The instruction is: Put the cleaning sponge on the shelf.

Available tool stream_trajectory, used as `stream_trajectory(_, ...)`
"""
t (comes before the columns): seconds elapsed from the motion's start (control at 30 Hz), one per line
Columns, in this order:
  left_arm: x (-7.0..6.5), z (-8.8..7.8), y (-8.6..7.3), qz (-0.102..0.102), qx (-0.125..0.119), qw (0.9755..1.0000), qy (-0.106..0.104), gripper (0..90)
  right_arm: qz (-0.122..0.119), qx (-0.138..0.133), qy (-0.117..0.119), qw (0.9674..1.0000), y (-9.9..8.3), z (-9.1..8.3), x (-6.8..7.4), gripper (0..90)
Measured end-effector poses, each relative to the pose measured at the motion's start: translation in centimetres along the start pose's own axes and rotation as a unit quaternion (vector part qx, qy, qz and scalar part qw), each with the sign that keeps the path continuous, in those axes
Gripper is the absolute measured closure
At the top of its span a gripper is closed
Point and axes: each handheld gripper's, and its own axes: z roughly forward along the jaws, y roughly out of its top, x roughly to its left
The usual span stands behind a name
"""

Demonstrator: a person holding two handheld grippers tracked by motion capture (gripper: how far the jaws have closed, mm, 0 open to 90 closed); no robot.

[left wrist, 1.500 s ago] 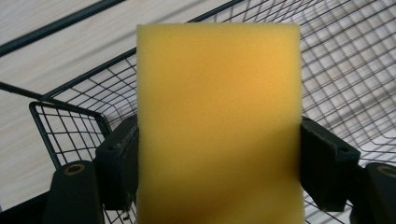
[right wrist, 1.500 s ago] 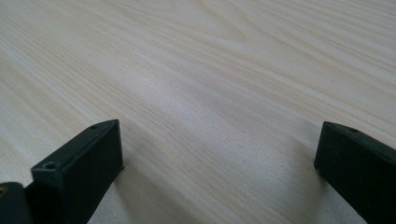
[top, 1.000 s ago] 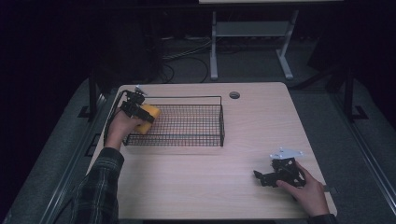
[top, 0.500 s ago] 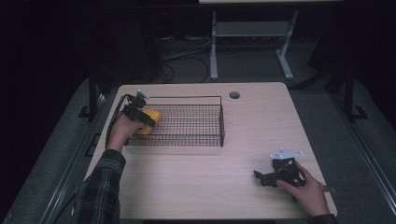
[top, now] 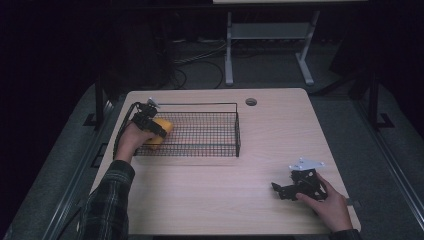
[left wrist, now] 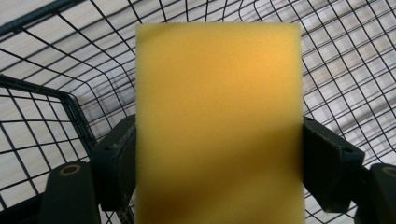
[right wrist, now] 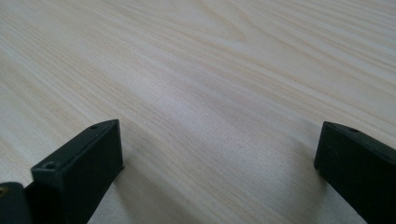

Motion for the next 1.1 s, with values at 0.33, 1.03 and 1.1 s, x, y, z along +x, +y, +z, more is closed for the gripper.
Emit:
stream_trajectory(0.33,0.0,-0.5,0.0,0.001,-0.012,0.9999,0.000,17.9,-0.001,0.000,0.000,1.0000,0.0,0.0,0.0,0.3)
stream_trajectory(1.03,-1.0,-4.3,-0.8,0.016,-0.056,0.9983,-0.005,18.0,0.001,0.001,0.000,1.0000,0.0,0.0,0.0,0.3)
stream_trajectory(1.1,-1.2,-4.7,-1.0,0.019,-0.062,0.9979,-0.005,18.0,0.001,0.001,0.000,1.0000,0.0,0.0,0.0,0.3)
